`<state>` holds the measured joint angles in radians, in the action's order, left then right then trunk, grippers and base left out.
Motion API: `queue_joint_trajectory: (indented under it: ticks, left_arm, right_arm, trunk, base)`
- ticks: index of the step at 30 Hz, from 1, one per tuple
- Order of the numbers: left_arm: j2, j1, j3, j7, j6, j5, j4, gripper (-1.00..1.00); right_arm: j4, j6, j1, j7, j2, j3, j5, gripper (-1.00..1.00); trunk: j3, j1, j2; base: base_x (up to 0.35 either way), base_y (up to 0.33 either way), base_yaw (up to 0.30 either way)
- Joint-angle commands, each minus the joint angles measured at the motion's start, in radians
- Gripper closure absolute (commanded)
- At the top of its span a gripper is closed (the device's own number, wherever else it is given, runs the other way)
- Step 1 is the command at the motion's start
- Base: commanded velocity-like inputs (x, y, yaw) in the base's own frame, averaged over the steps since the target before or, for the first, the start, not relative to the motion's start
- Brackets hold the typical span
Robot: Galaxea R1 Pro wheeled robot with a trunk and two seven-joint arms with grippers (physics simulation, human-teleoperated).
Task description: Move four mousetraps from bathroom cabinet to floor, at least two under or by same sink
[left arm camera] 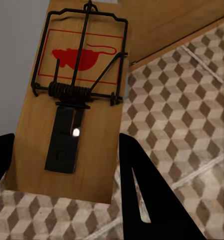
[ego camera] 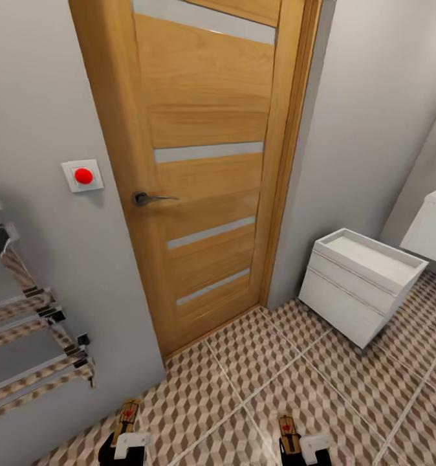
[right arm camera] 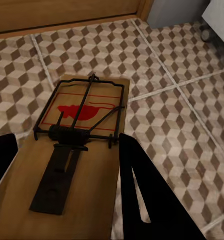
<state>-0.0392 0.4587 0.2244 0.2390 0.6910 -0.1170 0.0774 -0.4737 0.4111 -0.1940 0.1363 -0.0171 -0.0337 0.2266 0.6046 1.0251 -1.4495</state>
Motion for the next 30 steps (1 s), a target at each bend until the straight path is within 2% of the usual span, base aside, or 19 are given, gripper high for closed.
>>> queue_joint_trajectory:
  ticks: [1,30]
  left_arm:
    - [-0.001,0.002,0.009,0.005,0.005,-0.006,0.004,1.00]
    - [-0.001,0.002,0.009,0.006,0.005,-0.006,0.004,1.00]
  right_arm:
    - [0.001,0.002,-0.001,0.005,0.000,-0.003,0.007,1.00]
    - [0.001,0.002,-0.001,0.005,0.000,-0.003,0.007,1.00]
  trunk:
    - [0.001,0.000,-0.001]
    - [0.011,0.000,-0.001]
  base:
    - [0.000,-0.186,-0.293]
    - [0.000,-0.195,-0.293]
